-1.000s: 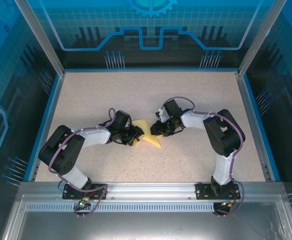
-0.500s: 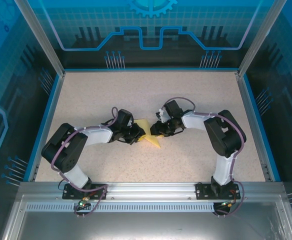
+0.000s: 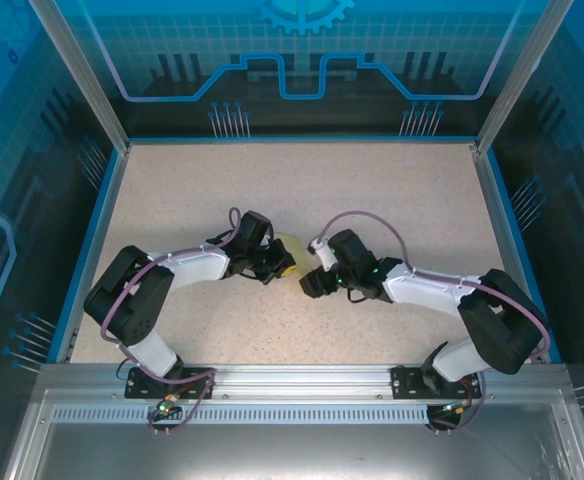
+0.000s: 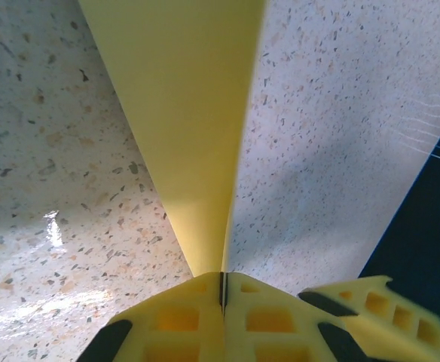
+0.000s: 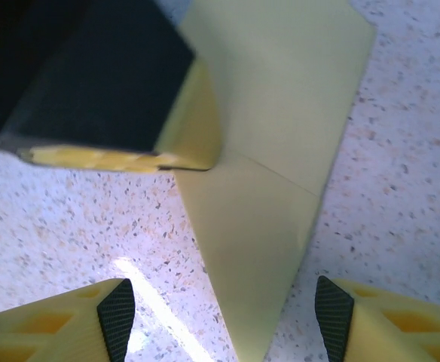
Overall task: Fold a paper plane with a square sheet of paper (pick it up from the middle)
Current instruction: Fold the wing for the fifth time at the center of the table.
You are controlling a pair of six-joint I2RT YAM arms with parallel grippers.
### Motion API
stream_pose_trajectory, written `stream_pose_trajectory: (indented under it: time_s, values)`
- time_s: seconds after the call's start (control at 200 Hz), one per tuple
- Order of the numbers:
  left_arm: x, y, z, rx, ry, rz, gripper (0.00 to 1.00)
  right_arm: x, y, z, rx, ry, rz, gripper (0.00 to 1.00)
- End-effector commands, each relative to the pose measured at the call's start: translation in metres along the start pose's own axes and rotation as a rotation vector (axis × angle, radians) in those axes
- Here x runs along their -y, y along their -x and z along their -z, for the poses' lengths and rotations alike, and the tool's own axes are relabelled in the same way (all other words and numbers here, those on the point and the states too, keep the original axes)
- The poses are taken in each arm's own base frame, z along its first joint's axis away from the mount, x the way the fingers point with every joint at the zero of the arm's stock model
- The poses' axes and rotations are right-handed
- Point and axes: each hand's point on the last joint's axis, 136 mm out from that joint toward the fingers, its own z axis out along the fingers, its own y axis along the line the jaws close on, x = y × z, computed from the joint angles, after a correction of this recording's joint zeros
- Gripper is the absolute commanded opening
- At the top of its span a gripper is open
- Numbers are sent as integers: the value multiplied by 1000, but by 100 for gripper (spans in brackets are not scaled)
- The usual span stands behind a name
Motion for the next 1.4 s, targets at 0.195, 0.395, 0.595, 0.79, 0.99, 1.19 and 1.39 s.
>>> stream_pose_trajectory:
  time_s: [0.195,0.395,0.595,0.79,0.99,1.19,1.39]
  values:
    - [-3,-2,0,-3,43,-1,4,-12,23,-18,213,-162,449,64]
    - [-2,-2,1,-3,43,11,4,-10,18,-38,196,-214,543,55]
    - [1,-1,1,-1,36,20,5,-10,8,-42,176,-219,578,40]
    - [3,4,7,10,61,7,13,-17,-2,-43,132,-219,676,20]
    - [-3,13,15,20,90,-3,21,-17,-2,-40,143,-232,690,17]
    - [-7,14,15,15,101,-7,18,-17,-3,-40,142,-225,683,18]
    - [-5,13,16,9,93,1,9,-17,5,-43,160,-239,652,32]
